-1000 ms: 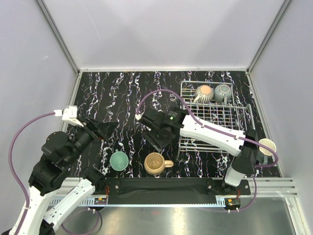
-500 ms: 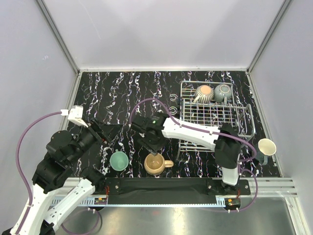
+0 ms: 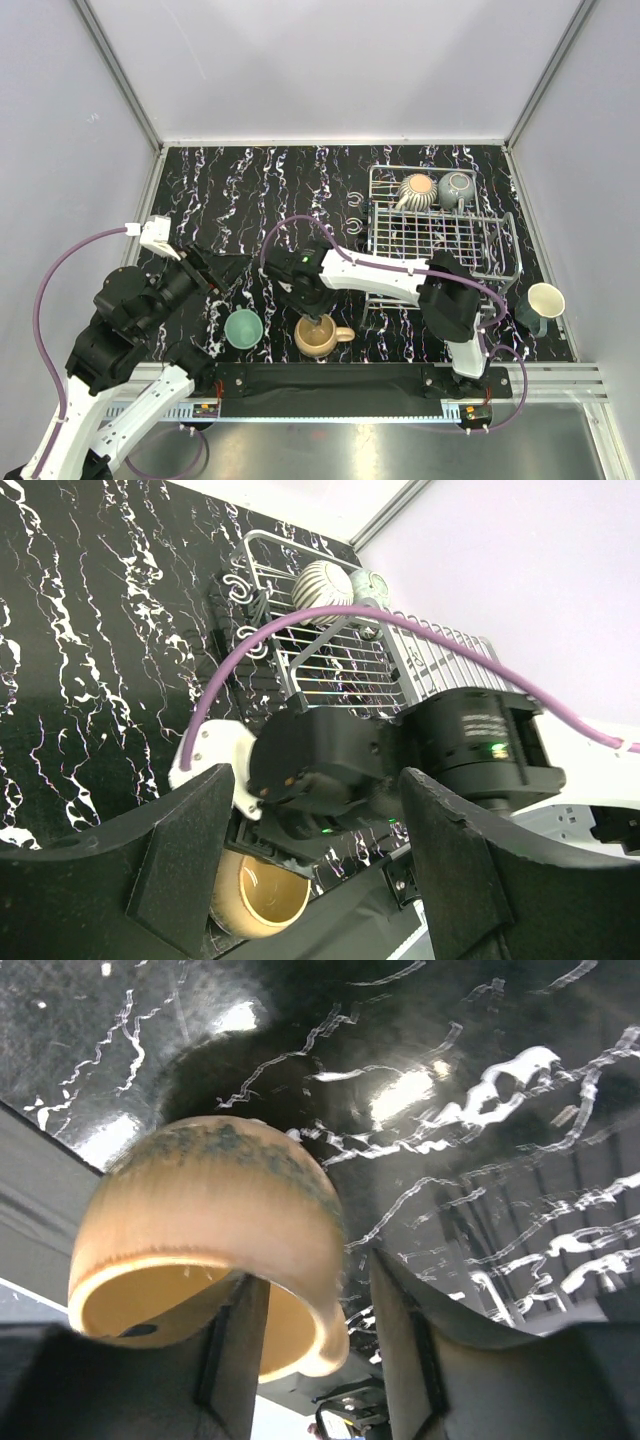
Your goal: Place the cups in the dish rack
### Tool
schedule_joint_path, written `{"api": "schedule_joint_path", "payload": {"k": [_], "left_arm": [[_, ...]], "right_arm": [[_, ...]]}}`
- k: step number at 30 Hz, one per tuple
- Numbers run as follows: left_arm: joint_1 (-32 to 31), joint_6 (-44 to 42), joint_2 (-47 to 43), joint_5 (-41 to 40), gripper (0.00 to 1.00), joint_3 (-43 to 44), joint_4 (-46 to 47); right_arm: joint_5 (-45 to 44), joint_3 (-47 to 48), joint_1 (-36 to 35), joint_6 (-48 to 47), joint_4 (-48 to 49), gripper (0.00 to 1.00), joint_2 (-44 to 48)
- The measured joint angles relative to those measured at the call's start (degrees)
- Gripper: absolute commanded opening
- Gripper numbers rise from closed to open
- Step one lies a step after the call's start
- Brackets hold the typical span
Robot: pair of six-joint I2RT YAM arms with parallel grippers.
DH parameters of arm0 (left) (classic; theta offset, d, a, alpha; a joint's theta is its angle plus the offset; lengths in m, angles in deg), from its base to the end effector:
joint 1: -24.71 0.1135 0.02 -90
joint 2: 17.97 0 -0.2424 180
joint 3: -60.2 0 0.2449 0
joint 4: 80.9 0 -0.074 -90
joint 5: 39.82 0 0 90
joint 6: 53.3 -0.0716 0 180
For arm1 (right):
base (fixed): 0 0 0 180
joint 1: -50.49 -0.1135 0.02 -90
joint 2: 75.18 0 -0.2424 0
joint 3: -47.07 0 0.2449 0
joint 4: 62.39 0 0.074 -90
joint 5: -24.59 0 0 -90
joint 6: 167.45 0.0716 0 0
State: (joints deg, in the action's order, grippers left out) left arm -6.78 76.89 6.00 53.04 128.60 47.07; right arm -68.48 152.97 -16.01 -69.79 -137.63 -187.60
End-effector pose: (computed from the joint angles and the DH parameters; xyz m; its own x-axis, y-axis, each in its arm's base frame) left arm 0.0984 -0.0645 0.3642 -0.4500 -0.4802 -0.7529 0.3580 0.6754 -0.6447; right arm 0.1537 0.3439 0.1658 -0.5128 -0.8455 -0.1491 -0.8519 0.5226 -0.0334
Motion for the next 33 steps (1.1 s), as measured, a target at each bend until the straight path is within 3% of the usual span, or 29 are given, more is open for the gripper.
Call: {"api": "schedule_joint_path", "payload": {"k": [5,9,11,18,27,28,33], "left_arm": [[0.00,0.00,0.00,0.04,0.72,0.00,0.00],[0.00,0.02,0.00,0.02,0.72,0.00,0.00],[0.00,0.04,0.00,0.02,0.72,0.00,0.00],[0.00,0.22,0.04,0.83,0.72,0.79,-0.09],[0.00,0.24,-0.39,6.23,0.76,3.96,3.91],[0.00,0.28,-0.57,7.04,0.81,3.91,4.63],[0.00,0.83,-1.25,11.15,0.83,3.23,10.36]], "right_arm": [[0.66,-0.20,-0.37,-0.48,0.72,0.32,-1.36],[0.44,-0.48,-0.48,-0.24,1.60,0.07,-1.55],[0.61,-0.52,-0.48,-0.09,2.38,0.00,-1.77],[-0.26,2.12,-0.59,1.81,1.31,0.00,-1.77],[-3.76,24.33,0.17,5.55,-2.97,0.00,0.07],[-3.58,26.69,0.83,5.92,-3.17,0.00,0.85],[-1.42,32.09,7.63,8.04,-2.89,0.00,8.13]]}}
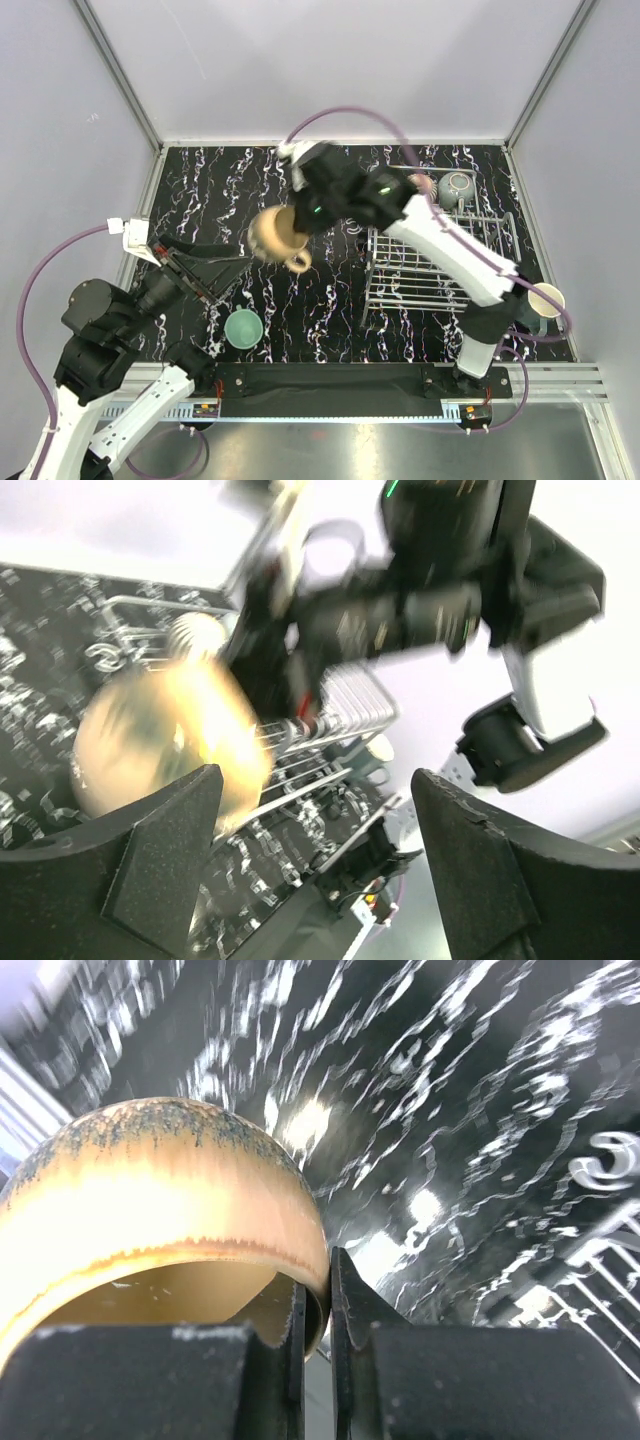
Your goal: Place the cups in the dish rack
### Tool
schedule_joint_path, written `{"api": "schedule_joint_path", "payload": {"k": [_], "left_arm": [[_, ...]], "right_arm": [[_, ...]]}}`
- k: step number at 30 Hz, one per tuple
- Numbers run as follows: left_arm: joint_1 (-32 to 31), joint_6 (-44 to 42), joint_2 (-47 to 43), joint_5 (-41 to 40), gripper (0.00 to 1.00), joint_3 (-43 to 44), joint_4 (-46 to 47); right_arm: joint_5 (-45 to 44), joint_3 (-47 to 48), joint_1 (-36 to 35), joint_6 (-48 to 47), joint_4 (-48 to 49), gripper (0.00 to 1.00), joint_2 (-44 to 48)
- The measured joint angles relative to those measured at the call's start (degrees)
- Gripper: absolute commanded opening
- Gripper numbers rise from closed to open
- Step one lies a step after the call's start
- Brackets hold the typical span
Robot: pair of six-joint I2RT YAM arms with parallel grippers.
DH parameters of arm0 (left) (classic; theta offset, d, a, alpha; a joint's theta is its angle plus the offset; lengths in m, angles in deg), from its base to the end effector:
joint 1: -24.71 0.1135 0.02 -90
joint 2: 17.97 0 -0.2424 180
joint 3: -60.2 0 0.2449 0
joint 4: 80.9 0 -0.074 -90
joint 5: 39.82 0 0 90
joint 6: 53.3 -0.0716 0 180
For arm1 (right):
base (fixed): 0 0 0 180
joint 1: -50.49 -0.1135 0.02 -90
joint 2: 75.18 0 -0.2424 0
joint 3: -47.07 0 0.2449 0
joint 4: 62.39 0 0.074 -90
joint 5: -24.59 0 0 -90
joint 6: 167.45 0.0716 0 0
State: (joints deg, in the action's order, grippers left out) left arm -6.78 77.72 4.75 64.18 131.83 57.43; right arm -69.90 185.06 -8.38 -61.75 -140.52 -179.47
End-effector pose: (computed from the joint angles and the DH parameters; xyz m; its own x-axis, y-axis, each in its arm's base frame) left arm 0.0760 -0.0668 0.4098 -0.3859 -0.5104 -0.7685 0.6073 0.4865 -0.6281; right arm 0.2051 0.3287 0.3825 -0.5715 -0.4245 -0.7023 -0.6958 0.7044 0.1405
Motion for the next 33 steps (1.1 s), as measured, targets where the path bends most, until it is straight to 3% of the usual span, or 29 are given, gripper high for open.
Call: {"api": "schedule_joint_path", "payload": {"k": [7,15,25,33], "left_arm": [[0.00,1.66,2.58,4.94,0.82,-3.76,12.22],[-0.46,5.09,10.95,7.82,0.81,-9.40,29.62],[-8.70,6.14,20.52,7.89,0.76,-9.57,42.62],[-11.06,7.80,23.91,8.24,0.41,-9.03,48.00]], "right_arm": [[3.72,-0.02,9.88,3.43,3.48,0.00,11.82],[12.92,-5.84,11.32,10.05,13.07,0.00,21.51],[17.40,-14.93,12.22,15.30,19.89,0.00,24.11],[18.36,-18.08,12.57,17.73,24.26,0.00,25.97]]}}
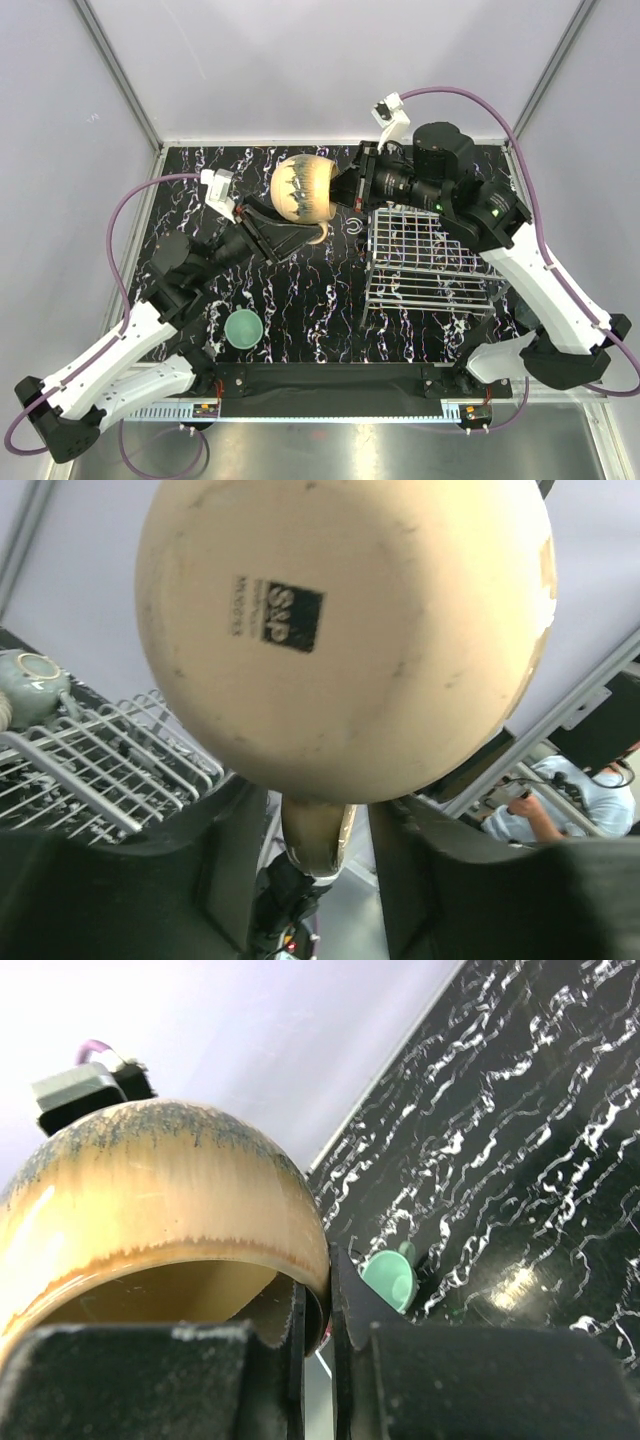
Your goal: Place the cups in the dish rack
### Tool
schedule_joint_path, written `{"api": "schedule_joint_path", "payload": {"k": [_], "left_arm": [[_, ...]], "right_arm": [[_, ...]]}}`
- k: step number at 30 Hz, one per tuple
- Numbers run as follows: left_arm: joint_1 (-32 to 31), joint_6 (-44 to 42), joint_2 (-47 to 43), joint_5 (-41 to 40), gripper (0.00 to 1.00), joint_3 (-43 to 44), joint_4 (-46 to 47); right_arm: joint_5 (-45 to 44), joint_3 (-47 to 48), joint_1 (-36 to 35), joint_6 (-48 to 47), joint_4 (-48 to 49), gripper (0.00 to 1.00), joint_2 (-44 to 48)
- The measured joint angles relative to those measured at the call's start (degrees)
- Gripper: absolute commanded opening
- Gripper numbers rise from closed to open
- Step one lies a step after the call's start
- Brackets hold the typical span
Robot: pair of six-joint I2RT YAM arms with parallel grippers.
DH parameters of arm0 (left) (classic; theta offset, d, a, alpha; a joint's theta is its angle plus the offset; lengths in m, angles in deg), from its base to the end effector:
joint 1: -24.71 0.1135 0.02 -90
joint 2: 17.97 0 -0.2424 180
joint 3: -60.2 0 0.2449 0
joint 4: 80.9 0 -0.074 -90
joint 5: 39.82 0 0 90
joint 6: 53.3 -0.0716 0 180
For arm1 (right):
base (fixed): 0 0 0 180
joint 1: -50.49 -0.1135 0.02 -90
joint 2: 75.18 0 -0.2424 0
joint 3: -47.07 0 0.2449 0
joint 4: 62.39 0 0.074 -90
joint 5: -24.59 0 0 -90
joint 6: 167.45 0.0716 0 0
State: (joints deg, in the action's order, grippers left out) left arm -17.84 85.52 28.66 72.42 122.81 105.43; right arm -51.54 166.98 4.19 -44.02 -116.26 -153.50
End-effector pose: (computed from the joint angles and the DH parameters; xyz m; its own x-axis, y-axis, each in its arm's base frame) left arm 0.1428 -0.1679 0.4104 -0.4811 -0.5040 -0.7173 0.7925 0.0999 -0.6017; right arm 0.1909 0.2246 0.4829 -0.5985 0.1479 -0.7874 -0.6399 0.5032 0.5809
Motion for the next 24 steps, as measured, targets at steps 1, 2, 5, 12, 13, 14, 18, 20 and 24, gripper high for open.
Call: {"api": "schedule_joint_path", "payload": {"k": [1,2,5,12,13,14,18,20,24], "left_arm": [[-0.15,0.50,0.31,0.15,0.38,-0.02,0.74],[-0.24,0.94,0.55,0.37,0.33,0.00,1.51],[-0.50,1.86,1.27,1.09,0.12,0.11,3.72],[-0.70,3.48,2.38,1.44,0.00,0.35,6.25],[-0.70,3.74,2.40,1.44,0.00,0.35,6.23],[-0.76,3.80,2.40,1.44,0.00,0.35,6.12],[-0.79,3.65,2.40,0.02,0.00,1.16,2.25],[-0.79,3.19,2.40,-0.92,0.00,1.79,-0.57],[-0.79,2.49,2.38,-2.54,0.00,2.16,-3.67]], "right_arm": [[0.04,-0.44,0.09,0.24,0.52,0.00,0.44],[0.20,-0.94,0.20,0.46,1.20,0.00,0.96],[0.31,-2.49,0.44,1.11,2.80,0.00,2.54],[-0.17,-5.68,0.63,2.36,5.66,0.06,4.87],[-0.39,-6.21,0.66,2.47,5.95,0.25,5.25],[-0.55,-6.51,0.63,2.78,6.01,0.33,5.49],[-1.29,-7.13,0.57,1.92,5.84,0.60,6.78],[-2.54,-7.41,0.57,0.85,5.55,0.61,7.65],[-5.75,-7.96,0.57,-0.66,4.50,0.64,9.57]]}}
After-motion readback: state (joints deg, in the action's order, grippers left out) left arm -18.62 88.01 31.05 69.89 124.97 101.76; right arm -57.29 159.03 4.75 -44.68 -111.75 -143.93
